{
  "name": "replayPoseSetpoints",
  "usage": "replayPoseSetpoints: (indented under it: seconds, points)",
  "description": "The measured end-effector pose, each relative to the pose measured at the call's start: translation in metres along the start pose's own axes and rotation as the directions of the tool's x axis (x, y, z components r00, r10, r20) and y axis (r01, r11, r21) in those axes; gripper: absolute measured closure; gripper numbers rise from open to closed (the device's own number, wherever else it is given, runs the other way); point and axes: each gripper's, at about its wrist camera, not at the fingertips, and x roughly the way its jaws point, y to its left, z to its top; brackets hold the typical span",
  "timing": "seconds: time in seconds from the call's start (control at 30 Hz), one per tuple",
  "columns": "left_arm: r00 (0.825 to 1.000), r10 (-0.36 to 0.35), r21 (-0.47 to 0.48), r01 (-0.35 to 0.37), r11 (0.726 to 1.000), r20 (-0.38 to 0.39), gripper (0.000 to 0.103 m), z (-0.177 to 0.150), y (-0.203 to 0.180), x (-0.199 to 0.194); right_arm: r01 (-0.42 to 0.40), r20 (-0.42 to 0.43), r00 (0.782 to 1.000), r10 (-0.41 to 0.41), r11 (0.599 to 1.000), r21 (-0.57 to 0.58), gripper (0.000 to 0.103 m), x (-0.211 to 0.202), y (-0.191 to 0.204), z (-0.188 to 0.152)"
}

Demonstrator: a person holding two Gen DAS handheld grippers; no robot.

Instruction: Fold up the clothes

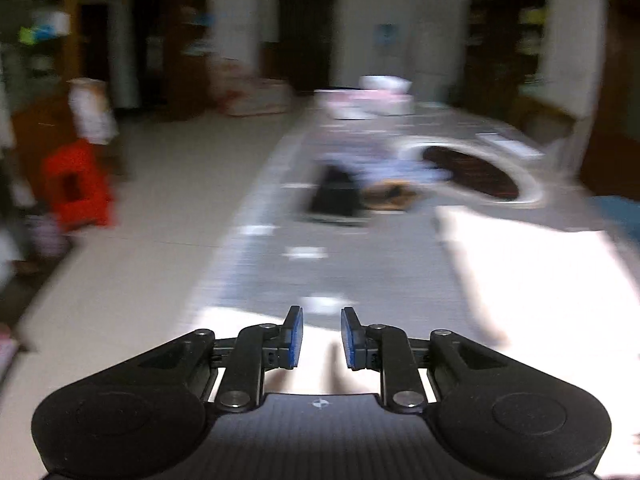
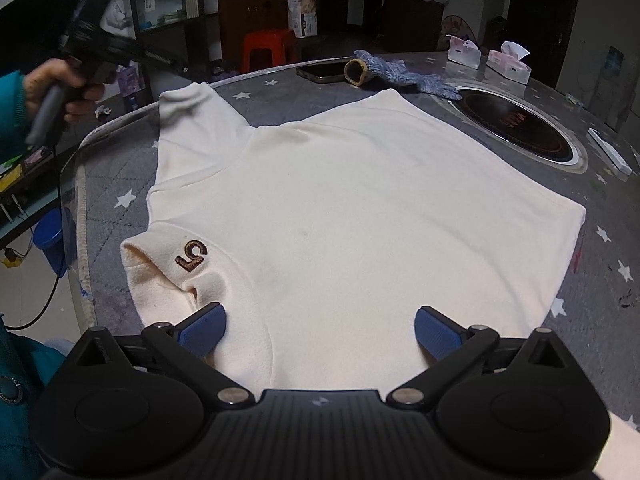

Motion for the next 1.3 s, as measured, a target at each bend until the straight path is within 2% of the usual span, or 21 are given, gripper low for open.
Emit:
replayPoseSetpoints:
  seconds: [0.13,0.2,0.37,0.5,0.57,0.63,0.8,1.0,1.23,1.3]
  points:
    - [0.983,-0.182,0.001,0.182,0.983,-0.036,0.08,0.006,-0.038,0.016,0.015,0.008,1.0,-0.014,1.0,-0.017,0.0,-0.001,0.003,0.0]
    - [0.973,-0.223,0.005,0.224,0.975,-0.055,0.081,0.009,-0.055,0.029,0.015,0.008,1.0,-0.015,1.0,-0.01,0.0,-0.001,0.003,-0.001]
    - [0.969,-0.217,0.027,0.222,0.975,-0.121,0.081,0.009,-0.071,0.062,0.015,0.015,1.0,-0.015,1.0,0.002,0.0,-0.002,0.002,-0.003]
    - [0.981,-0.149,0.112,0.163,0.98,-0.127,0.082,0.002,-0.07,0.065,0.014,0.022,1.0,-0.015,1.0,0.008,0.0,-0.003,0.002,-0.004]
    - [0.984,-0.126,0.135,0.142,0.981,-0.122,0.075,0.001,-0.068,0.064,0.016,0.025,1.0,-0.016,1.0,0.007,0.0,-0.005,0.002,-0.006]
    - [0.986,-0.114,0.153,0.132,0.979,-0.118,0.073,0.0,-0.067,0.063,0.018,0.029,0.999,-0.018,1.0,0.004,0.0,-0.007,0.003,-0.006]
    - [0.98,-0.146,0.105,0.16,0.981,-0.132,0.071,0.007,-0.059,0.058,0.025,0.038,0.999,-0.024,1.0,-0.001,0.0,-0.012,0.003,-0.005]
    - [0.984,-0.149,0.075,0.156,0.985,-0.094,0.073,0.025,-0.053,0.051,0.032,0.049,0.998,-0.032,0.999,-0.008,0.0,-0.018,0.004,-0.003]
    - [0.981,-0.149,0.154,0.168,0.974,-0.125,0.072,0.012,-0.081,0.055,0.024,0.042,0.999,-0.024,0.999,-0.021,0.0,-0.016,0.015,-0.005]
    - [0.976,-0.186,0.16,0.203,0.966,-0.116,0.071,0.008,-0.091,0.046,0.033,0.053,0.998,-0.033,0.999,-0.003,0.0,-0.022,0.013,-0.007]
